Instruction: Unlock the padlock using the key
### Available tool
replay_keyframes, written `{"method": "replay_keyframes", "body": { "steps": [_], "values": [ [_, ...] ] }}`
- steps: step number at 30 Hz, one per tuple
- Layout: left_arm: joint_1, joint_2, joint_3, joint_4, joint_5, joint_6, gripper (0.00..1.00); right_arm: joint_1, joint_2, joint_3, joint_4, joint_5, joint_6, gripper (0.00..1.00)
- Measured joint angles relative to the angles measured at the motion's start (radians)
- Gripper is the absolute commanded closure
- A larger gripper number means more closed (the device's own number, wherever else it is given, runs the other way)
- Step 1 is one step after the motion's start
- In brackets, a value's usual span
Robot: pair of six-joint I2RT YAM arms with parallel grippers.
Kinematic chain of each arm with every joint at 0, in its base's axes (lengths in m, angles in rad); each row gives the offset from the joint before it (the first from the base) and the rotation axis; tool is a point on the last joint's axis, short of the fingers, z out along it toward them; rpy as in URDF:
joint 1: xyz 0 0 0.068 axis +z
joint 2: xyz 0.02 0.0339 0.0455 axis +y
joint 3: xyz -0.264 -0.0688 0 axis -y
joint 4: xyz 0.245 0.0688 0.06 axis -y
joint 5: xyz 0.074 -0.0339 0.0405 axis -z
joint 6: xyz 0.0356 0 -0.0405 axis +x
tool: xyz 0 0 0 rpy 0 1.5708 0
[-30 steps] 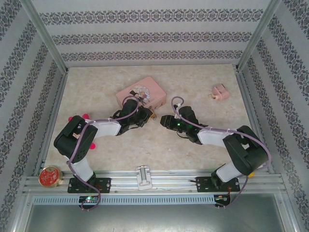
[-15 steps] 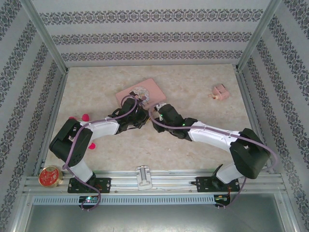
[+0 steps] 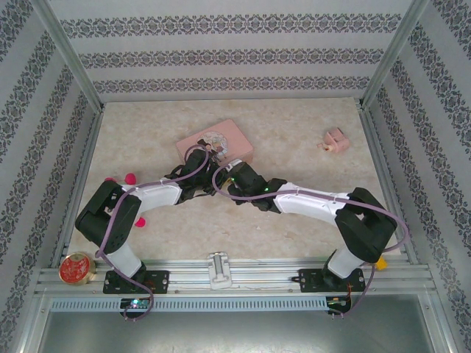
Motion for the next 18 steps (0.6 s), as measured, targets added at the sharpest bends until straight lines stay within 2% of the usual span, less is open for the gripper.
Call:
{"method": "replay_keyframes", "body": {
  "steps": [12, 18],
  "values": [
    [0.000, 0.000, 0.000, 0.001, 0.006, -0.005, 1.00, 0.000, 0.055, 0.021, 0.007, 0.006, -0.018, 0.76],
    [0.000, 0.000, 0.000, 0.000, 0.006, -0.005, 1.00, 0.000, 0.061, 0.022, 0.023, 0.010, -0.019, 0.80]
  ]
}}
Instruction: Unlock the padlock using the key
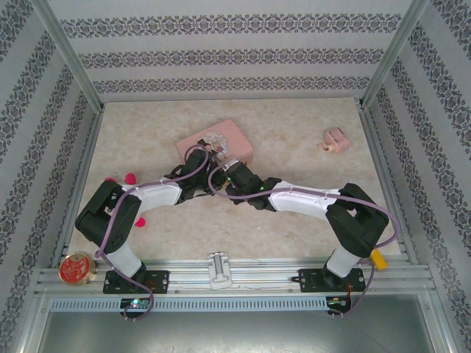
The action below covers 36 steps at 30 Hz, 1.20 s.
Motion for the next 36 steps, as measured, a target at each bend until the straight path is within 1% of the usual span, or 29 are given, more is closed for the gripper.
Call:
{"method": "replay_keyframes", "body": {
  "steps": [7, 11, 15, 21, 27, 33, 36],
  "values": [
    [0.002, 0.002, -0.001, 0.000, -0.011, 0.000, 1.00, -0.008, 0.020, 0.012, 0.008, -0.004, 0.000, 0.90],
    [0.003, 0.002, -0.001, 0.000, -0.016, 0.000, 1.00, -0.027, 0.021, 0.012, 0.014, -0.063, -0.004, 0.97],
    [0.006, 0.002, -0.001, 0.002, -0.023, 0.000, 1.00, -0.061, 0.020, 0.012, 0.027, -0.151, 0.010, 1.00],
    [0.006, 0.002, 0.000, 0.012, -0.026, -0.003, 1.00, -0.147, 0.002, -0.022, 0.077, -0.358, 0.101, 1.00],
    [0.006, 0.003, 0.000, 0.032, -0.019, -0.017, 1.00, -0.244, -0.006, -0.073, 0.181, -0.599, 0.255, 1.00],
    [0.006, 0.004, 0.002, 0.049, -0.020, -0.026, 1.00, -0.325, 0.019, -0.134, 0.335, -0.797, 0.433, 1.00],
    [0.007, 0.006, 0.002, 0.050, -0.031, -0.028, 1.00, -0.354, 0.056, -0.159, 0.445, -0.891, 0.531, 1.00]
  ]
}}
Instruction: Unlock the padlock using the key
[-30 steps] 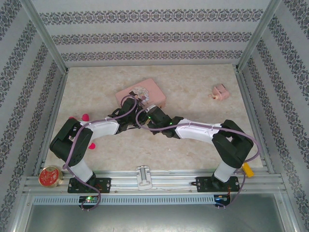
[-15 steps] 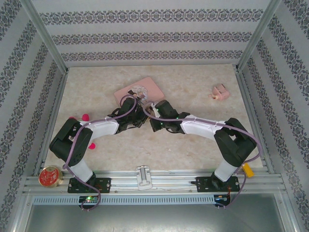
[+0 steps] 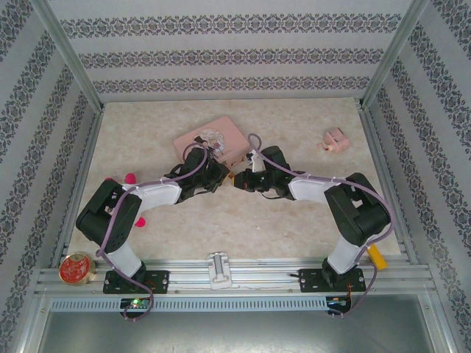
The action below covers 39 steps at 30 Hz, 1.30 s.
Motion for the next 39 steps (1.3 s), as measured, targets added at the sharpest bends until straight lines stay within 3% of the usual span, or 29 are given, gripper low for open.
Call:
{"method": "replay_keyframes", "body": {
  "steps": [5, 13, 23, 34, 39],
  "values": [
    [0.001, 0.006, 0.000, 0.003, -0.022, -0.002, 1.00, -0.029, 0.062, -0.035, 0.179, -0.101, 0.137, 1.00],
    [0.006, 0.006, 0.000, 0.011, -0.025, -0.002, 1.00, -0.034, 0.083, -0.046, 0.259, -0.126, 0.209, 1.00],
    [0.004, -0.002, 0.000, 0.021, -0.002, 0.011, 0.60, -0.044, 0.089, -0.048, 0.303, -0.110, 0.217, 1.00],
    [-0.002, -0.120, -0.005, -0.051, 0.002, 0.063, 0.36, -0.070, 0.135, -0.037, 0.341, -0.046, 0.206, 1.00],
    [-0.002, -0.179, -0.008, -0.082, -0.033, 0.091, 0.19, -0.070, 0.146, -0.035, 0.344, -0.042, 0.193, 1.00]
  ]
}}
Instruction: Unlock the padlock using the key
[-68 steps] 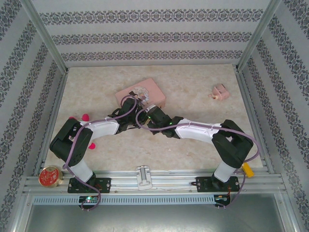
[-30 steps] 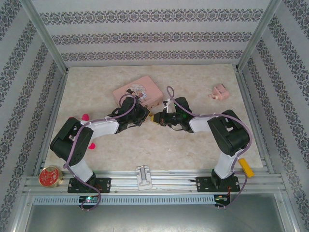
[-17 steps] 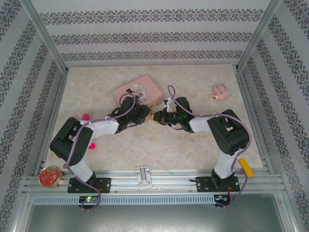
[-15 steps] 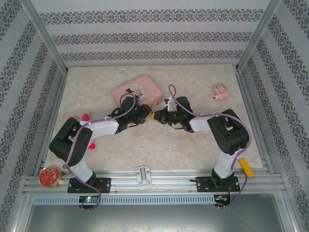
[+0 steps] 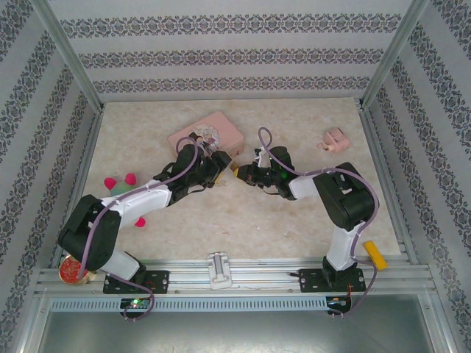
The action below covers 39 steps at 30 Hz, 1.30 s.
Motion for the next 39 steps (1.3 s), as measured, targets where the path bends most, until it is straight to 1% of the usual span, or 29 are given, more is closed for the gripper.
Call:
{"method": "replay_keyframes", "body": {
  "steps": [2, 3, 8, 13, 17, 19, 23, 26, 29, 33, 36, 39],
  "values": [
    [0.000, -0.013, 0.000, -0.013, -0.011, 0.016, 0.08, 0.000, 0.005, 0.007, -0.001, 0.001, -0.010, 1.00],
    [0.000, -0.019, 0.000, -0.021, -0.017, 0.023, 0.01, 0.000, 0.007, 0.011, -0.001, 0.002, -0.016, 1.00],
    [0.000, -0.040, 0.000, -0.060, -0.045, 0.056, 0.01, 0.001, 0.008, 0.032, -0.027, 0.020, -0.055, 0.94],
    [0.000, -0.055, 0.000, -0.098, -0.074, 0.089, 0.01, 0.010, 0.008, 0.049, -0.096, 0.047, -0.113, 0.91],
    [0.000, -0.070, 0.000, -0.127, -0.105, 0.122, 0.01, 0.039, 0.008, 0.081, -0.208, 0.097, -0.196, 0.90],
    [0.000, -0.079, 0.001, -0.143, -0.122, 0.138, 0.01, 0.061, 0.007, 0.105, -0.286, 0.137, -0.246, 0.85],
    [0.011, -0.109, 0.012, -0.204, -0.161, 0.188, 0.01, 0.110, 0.007, 0.157, -0.438, 0.225, -0.348, 0.80],
    [0.032, -0.142, 0.025, -0.247, -0.198, 0.228, 0.01, 0.129, 0.006, 0.177, -0.509, 0.263, -0.395, 0.73],
    [0.052, -0.179, 0.027, -0.274, -0.238, 0.255, 0.01, 0.132, 0.006, 0.181, -0.553, 0.288, -0.424, 0.69],
    [0.068, -0.219, 0.027, -0.307, -0.285, 0.288, 0.01, 0.131, 0.000, 0.182, -0.594, 0.311, -0.439, 0.67],
    [0.079, -0.231, 0.029, -0.333, -0.313, 0.326, 0.01, 0.132, -0.019, 0.184, -0.623, 0.323, -0.447, 0.66],
    [0.090, -0.224, 0.059, -0.396, -0.335, 0.381, 0.01, 0.135, -0.042, 0.197, -0.647, 0.338, -0.451, 0.64]
  ]
}}
